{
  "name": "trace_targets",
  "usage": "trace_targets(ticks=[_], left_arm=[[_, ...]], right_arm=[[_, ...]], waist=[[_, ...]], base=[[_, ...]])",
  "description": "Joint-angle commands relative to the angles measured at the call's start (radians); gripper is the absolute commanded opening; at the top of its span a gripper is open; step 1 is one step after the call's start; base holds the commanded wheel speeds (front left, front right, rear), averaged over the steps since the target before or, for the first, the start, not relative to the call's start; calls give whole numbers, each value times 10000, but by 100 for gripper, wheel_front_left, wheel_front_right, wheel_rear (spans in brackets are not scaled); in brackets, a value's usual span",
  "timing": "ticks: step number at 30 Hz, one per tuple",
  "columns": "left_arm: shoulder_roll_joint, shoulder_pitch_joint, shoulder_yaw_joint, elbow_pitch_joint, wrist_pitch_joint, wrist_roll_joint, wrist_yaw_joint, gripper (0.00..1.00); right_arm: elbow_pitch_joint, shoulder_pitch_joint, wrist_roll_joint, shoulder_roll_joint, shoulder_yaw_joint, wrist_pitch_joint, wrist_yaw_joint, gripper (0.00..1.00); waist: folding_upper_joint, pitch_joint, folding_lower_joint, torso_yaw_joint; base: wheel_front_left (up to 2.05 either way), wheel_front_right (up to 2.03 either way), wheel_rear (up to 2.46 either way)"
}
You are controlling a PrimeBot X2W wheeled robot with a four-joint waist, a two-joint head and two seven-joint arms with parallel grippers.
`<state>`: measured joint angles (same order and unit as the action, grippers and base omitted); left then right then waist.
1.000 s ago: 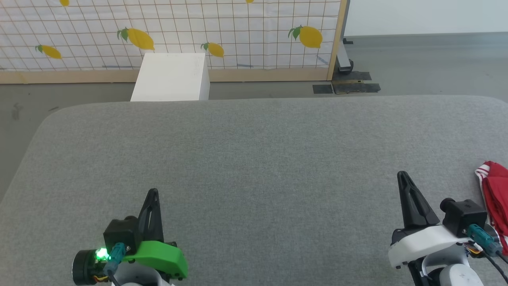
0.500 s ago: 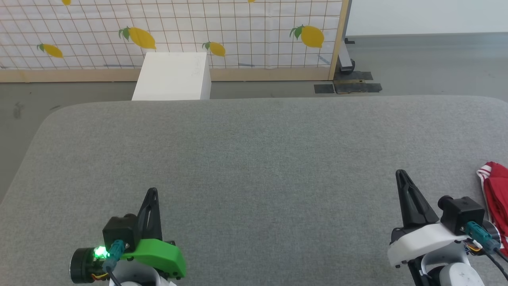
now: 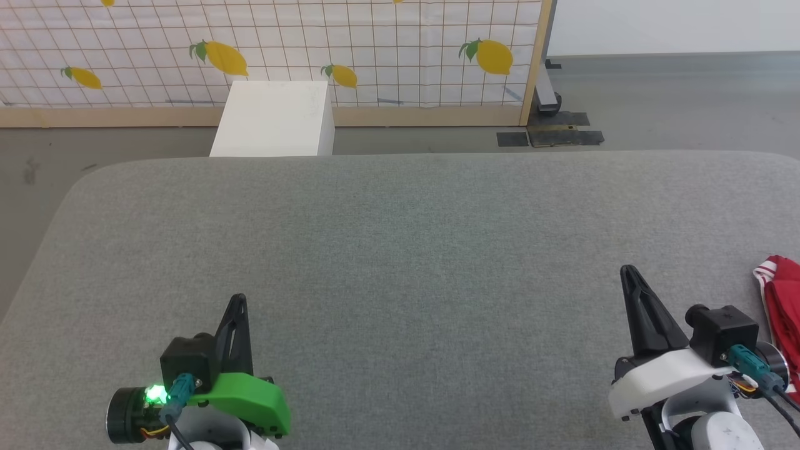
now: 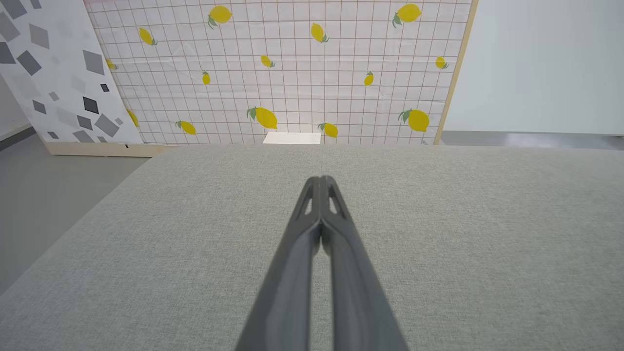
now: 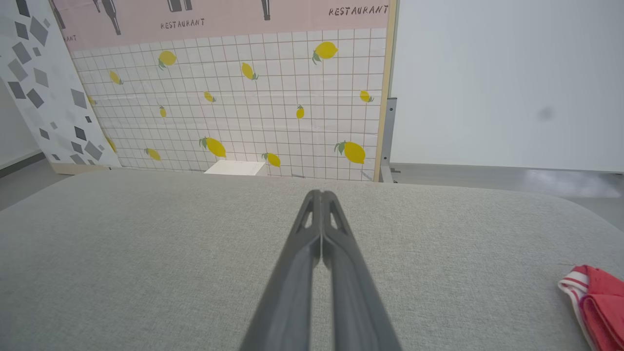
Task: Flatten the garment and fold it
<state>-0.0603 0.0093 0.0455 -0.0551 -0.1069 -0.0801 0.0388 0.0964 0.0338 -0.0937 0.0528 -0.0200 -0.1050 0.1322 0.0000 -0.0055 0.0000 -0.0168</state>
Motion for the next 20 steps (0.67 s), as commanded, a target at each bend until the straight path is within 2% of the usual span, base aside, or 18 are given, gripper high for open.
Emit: trace_targets(ticks=[1,20], left_arm=[[47,-55,-48,54,51,137,-59,0],[67,-69,-201,241,432,386,-183,0]], right_arm=[[-96,-189,136,-16,28,60,-9,0],[-421,-245,436,-20,93,430,-11,0]], waist=[[0,2,0,5],[0,22,0,66]], base=[[0,0,0],[0,0,0]])
